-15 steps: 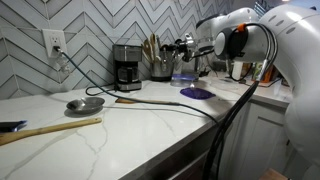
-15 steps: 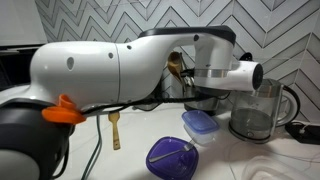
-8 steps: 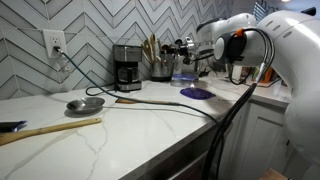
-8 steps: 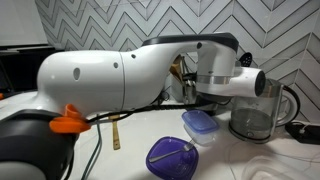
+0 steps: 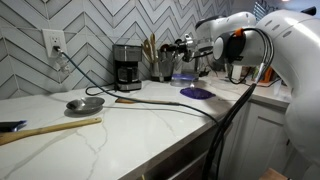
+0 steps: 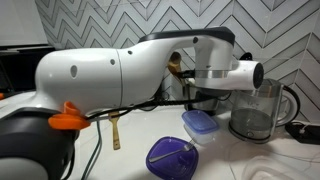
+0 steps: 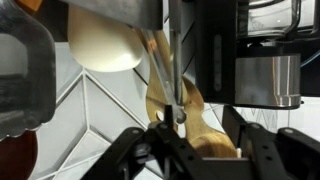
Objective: Put the tongs in the silver holder
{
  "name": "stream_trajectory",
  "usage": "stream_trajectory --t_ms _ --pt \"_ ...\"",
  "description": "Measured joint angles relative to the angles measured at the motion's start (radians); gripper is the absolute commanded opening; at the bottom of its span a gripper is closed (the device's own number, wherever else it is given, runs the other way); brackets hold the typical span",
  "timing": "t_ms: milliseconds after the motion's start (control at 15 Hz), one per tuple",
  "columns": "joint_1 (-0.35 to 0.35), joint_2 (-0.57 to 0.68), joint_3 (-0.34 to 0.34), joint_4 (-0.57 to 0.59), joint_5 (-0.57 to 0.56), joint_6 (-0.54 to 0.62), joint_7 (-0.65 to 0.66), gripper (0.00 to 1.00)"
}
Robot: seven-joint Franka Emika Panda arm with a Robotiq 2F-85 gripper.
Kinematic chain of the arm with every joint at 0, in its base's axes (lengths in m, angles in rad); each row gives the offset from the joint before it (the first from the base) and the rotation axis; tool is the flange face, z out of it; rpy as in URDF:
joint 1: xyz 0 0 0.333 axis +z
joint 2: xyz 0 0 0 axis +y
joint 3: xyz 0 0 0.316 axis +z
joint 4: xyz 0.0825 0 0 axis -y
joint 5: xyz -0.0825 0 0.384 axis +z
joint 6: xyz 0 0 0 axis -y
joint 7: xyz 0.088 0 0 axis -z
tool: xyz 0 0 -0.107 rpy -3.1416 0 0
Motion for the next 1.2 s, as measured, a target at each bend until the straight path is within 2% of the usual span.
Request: stream_trajectory --t_ms 67,200,800,1200 --pt "0.005 -0.005 -0.004 0.004 -0.009 0.0 0.007 0.95" --pt "0.019 -0.019 -0.017 0.012 -0.034 0.002 0.039 1.0" --pt "0.145 -0.147 -0.159 0.016 -0.209 0.137 0.304 1.0" --pt "0.244 -0.228 -0.285 0.001 -0.38 0.148 0.491 1.0"
